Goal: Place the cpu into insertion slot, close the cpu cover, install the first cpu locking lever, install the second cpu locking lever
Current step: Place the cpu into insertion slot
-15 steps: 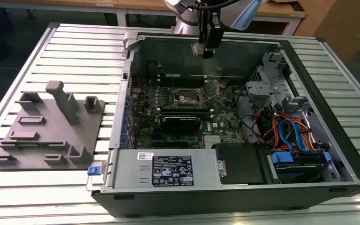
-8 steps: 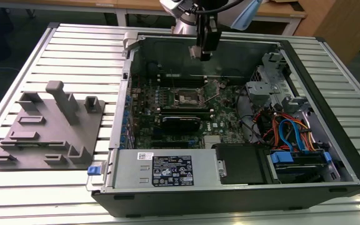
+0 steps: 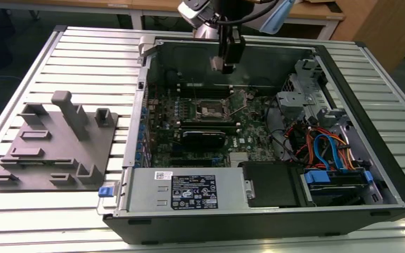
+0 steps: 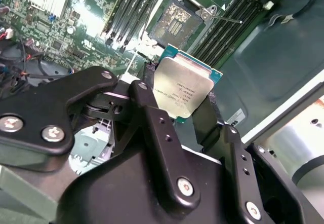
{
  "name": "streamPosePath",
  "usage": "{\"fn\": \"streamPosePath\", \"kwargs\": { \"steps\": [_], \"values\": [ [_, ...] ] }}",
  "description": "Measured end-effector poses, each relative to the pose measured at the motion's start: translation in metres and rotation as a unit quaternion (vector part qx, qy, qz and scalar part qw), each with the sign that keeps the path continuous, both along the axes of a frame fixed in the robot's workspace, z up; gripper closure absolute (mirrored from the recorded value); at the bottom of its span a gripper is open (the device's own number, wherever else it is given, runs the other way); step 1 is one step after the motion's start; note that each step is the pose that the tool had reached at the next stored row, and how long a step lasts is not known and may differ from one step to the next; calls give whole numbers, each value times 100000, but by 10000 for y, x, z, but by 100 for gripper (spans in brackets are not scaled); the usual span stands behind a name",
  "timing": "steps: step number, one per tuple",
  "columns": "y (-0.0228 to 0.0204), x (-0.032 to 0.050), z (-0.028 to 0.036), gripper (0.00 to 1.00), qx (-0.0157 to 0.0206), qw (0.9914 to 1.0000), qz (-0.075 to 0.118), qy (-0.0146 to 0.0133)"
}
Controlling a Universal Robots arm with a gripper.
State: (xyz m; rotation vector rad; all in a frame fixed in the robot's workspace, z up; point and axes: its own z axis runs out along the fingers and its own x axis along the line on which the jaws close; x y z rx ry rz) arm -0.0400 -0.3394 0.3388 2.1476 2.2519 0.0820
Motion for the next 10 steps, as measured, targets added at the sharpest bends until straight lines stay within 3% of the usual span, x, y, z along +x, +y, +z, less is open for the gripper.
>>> {"fn": "streamPosePath", "kwargs": {
  "steps": [5,9,10],
  "values": [
    [0,1,-75,46,-50,99993,-1216,89],
    [0,0,-82,46,-65,99990,-1429,170],
    [0,0,-83,46,-60,99989,-1425,307]
  ]
}}
